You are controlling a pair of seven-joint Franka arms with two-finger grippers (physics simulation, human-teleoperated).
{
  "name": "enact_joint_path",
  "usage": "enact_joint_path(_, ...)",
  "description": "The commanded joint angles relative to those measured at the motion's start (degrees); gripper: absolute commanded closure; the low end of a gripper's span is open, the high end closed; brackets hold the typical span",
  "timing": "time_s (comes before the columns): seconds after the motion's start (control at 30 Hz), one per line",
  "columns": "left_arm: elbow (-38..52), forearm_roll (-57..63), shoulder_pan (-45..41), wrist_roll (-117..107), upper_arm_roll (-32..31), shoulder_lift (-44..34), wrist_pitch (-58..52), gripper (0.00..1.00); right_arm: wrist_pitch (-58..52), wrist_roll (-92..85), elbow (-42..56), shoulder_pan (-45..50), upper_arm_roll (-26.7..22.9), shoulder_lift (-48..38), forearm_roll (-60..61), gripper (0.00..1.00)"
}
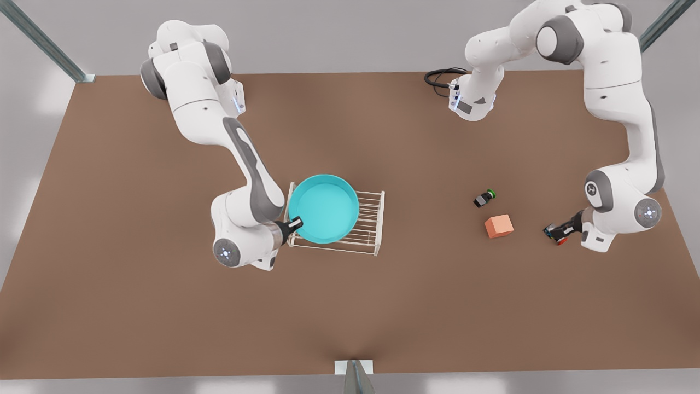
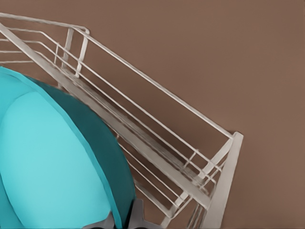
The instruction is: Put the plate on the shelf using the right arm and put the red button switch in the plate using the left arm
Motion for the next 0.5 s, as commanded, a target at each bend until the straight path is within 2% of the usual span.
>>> enact_joint_path(0.0,-0.4,-0.4,0.2,-18.1,0.0,1.5,14.8,0.00,3.4,9.8,-0.9,0.1,0.1,-0.1,-0.1,0.80)
enact_joint_path(0.07,-0.3,-0.3,0.2,-18.2,0.0,3.6,18.5,0.00,3.3,9.9,-0.9,0.1,0.3,-0.3,0.0,0.75)
enact_joint_path(0.1,-1.5,-0.3,0.2,-18.2,0.0,3.4,18.8,0.00,3.4,9.9,-1.2,0.1,0.4,-0.4,0.0,0.48)
enact_joint_path(0.13,-5.8,-0.3,0.1,-18.3,0.0,1.8,21.2,0.00,3.4,10.6,-1.2,0.0,0.6,-1.1,1.7,0.10)
enact_joint_path(0.17,-10.0,-0.3,0.1,-17.9,0.0,0.9,26.0,0.00,2.8,10.7,-1.1,-0.1,0.6,-2.3,2.4,0.00)
enact_joint_path(0.27,-10.6,0.5,0.1,-14.3,1.0,-0.8,25.5,0.00,-0.7,11.4,-0.9,-0.4,0.1,-5.4,2.5,0.00)
enact_joint_path(0.47,-12.3,0.3,0.2,-14.4,1.0,0.7,26.4,0.00,-2.7,12.5,-0.6,-0.6,-1.0,-8.0,3.3,0.00)
